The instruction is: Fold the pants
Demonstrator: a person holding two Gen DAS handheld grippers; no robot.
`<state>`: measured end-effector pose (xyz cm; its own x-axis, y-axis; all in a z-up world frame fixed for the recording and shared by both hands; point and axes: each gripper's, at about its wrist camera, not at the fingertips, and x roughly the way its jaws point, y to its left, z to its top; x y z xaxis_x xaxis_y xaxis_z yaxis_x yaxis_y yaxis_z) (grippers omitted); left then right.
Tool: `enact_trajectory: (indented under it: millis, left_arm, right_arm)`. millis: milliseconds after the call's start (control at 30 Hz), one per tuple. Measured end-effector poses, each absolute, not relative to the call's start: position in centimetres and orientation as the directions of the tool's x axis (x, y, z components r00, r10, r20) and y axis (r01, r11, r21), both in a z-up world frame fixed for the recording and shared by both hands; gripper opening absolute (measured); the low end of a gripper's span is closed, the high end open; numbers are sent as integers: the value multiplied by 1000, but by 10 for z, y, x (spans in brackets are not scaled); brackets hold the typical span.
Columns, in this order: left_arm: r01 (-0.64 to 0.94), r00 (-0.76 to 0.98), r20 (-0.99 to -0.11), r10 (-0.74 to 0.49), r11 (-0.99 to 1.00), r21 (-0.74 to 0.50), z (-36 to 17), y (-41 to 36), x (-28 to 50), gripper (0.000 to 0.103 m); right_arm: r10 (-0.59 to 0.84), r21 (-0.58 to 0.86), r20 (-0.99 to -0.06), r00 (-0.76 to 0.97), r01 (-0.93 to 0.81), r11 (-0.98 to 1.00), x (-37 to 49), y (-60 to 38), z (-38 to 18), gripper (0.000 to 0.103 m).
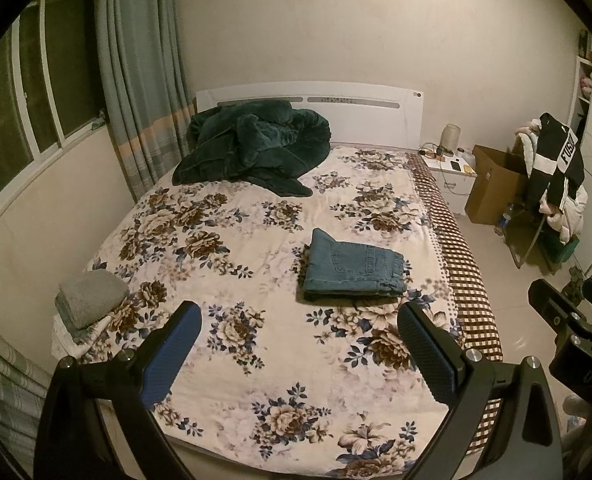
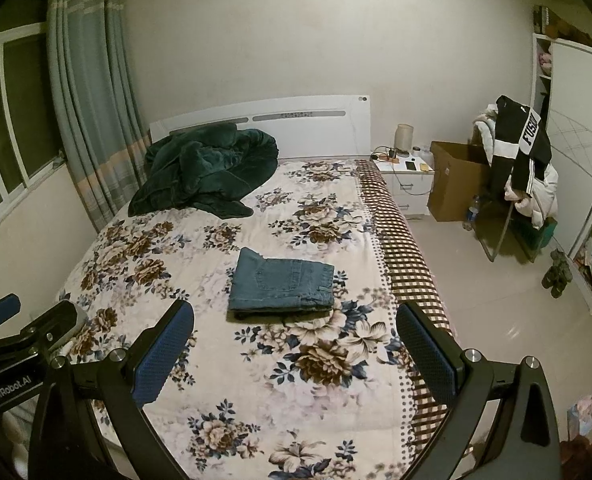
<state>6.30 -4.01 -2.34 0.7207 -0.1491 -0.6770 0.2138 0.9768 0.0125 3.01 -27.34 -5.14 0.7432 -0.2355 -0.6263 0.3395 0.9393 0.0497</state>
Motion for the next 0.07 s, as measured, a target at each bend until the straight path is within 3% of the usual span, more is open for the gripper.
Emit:
enact_trajectory:
  millis: [67]
  left_arm:
    - [211,722,-675,-149,977,11,-18,-36,63,101]
  right_arm:
    - [-236,51,-626,743,341,939,30,-273,-52,103]
